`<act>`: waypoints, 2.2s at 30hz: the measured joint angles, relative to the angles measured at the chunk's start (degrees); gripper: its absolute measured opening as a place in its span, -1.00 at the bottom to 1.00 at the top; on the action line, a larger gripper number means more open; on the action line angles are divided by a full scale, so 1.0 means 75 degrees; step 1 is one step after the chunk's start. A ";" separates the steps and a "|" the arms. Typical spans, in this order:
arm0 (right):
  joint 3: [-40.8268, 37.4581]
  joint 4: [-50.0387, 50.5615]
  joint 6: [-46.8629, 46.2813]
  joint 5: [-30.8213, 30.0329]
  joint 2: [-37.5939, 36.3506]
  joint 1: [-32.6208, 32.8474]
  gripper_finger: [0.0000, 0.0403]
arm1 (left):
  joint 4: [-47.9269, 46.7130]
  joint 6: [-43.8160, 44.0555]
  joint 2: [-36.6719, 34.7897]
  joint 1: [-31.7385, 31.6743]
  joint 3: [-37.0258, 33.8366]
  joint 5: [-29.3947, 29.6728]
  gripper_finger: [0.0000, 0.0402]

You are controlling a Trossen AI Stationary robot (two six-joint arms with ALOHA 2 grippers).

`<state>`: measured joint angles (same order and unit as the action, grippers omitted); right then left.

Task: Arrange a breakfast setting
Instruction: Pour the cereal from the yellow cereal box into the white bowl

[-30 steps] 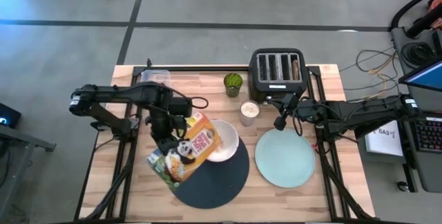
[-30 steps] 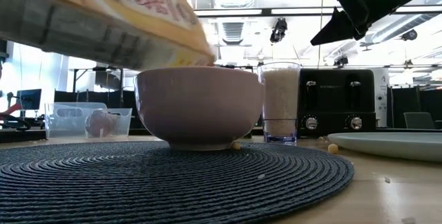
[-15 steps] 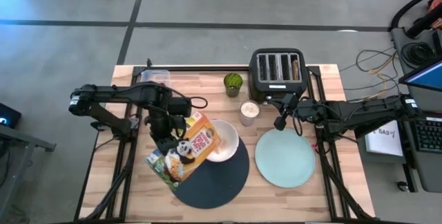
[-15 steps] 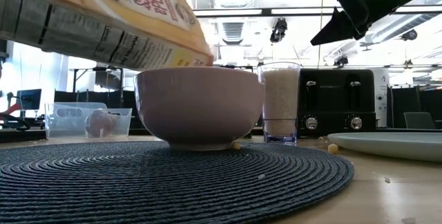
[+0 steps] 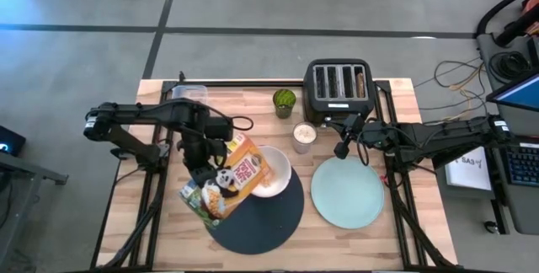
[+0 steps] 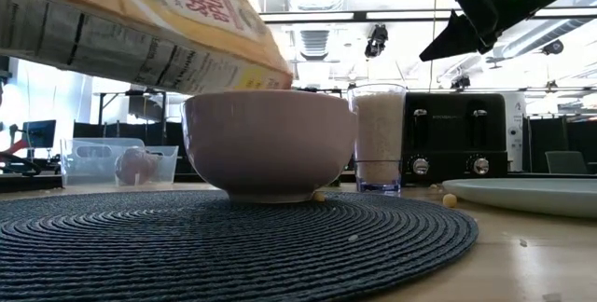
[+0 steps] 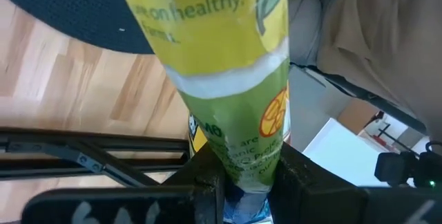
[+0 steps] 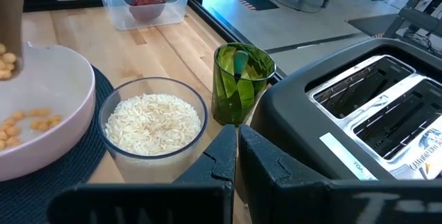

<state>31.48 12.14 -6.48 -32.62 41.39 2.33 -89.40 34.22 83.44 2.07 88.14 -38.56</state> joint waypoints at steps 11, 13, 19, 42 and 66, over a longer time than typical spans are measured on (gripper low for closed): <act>0.0000 0.0001 0.0009 0.0000 0.0000 0.0000 -0.95 | -0.0065 -0.0194 0.0017 -0.0029 0.0032 0.0019 -0.75; 0.0000 0.0000 0.0009 0.0000 0.0000 0.0000 -0.95 | -0.0113 -0.0002 -0.0073 -0.0035 0.0111 0.0038 -0.75; 0.0000 0.0179 0.0015 -0.0003 0.0003 0.0000 -0.95 | -0.0082 0.0083 -0.0054 0.0021 0.0157 -0.0013 -0.75; 0.0000 -0.0588 0.1751 -0.0478 -0.0006 -0.0003 -0.95 | 0.0117 0.0422 -0.0152 0.0081 0.0115 -0.0253 -0.75; 0.0000 -0.0589 0.1731 -0.0475 -0.0006 -0.0003 -0.95 | -0.0073 0.0121 -0.0050 0.0122 0.0044 -0.0184 -0.81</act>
<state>31.48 7.72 6.50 -36.18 41.34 2.31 -89.95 35.12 83.07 2.98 88.47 -39.94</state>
